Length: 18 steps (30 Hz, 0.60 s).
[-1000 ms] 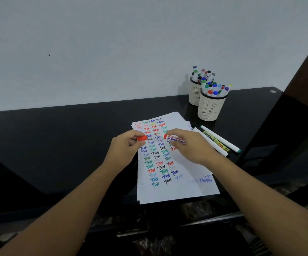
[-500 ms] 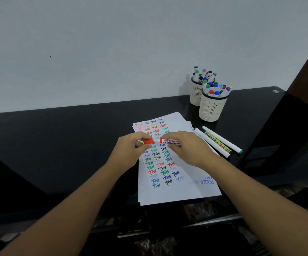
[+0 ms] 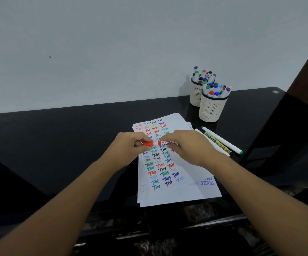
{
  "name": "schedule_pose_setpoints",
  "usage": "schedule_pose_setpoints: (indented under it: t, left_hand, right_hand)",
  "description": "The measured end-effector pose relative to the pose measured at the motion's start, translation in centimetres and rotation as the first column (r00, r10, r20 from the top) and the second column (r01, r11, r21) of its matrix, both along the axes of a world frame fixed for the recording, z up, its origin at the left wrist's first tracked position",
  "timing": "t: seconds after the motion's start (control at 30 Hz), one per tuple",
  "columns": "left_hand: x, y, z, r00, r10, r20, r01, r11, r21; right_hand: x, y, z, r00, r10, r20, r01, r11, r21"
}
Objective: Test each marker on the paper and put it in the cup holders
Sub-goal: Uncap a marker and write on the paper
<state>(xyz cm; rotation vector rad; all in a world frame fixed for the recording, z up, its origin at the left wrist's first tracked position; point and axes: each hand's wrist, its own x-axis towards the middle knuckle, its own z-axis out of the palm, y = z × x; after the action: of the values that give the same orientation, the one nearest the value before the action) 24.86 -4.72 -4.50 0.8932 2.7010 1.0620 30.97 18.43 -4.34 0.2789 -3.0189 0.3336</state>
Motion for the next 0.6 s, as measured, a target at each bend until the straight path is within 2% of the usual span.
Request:
schedule_pose_setpoints:
  t: [0.13,0.33,0.47,0.6]
  left_hand:
    - [0.1,0.4,0.5,1.0,-0.011,-0.026,0.011,1.0,-0.008]
    - [0.5,0.4,0.6,0.998,-0.033,0.048,0.031,0.998,0.051]
    - [0.4,1.2,0.5,1.0,-0.016,0.025,0.013,0.992,0.127]
    - [-0.2,1.4,0.5,0.994,-0.017,0.108,-0.002,0.984,0.177]
  right_hand:
    - [0.1,-0.5,-0.5,1.0,-0.007,0.004,0.007,0.996,-0.088]
    - [0.6,-0.7,-0.5,0.998,0.056,0.025,-0.055,0.997,-0.052]
    - [0.5,-1.3,-0.2,0.995,0.1,0.02,-0.099,0.992,-0.076]
    - [0.2,-1.1,-0.2,0.995,0.103,0.007,-0.101,0.984,-0.145]
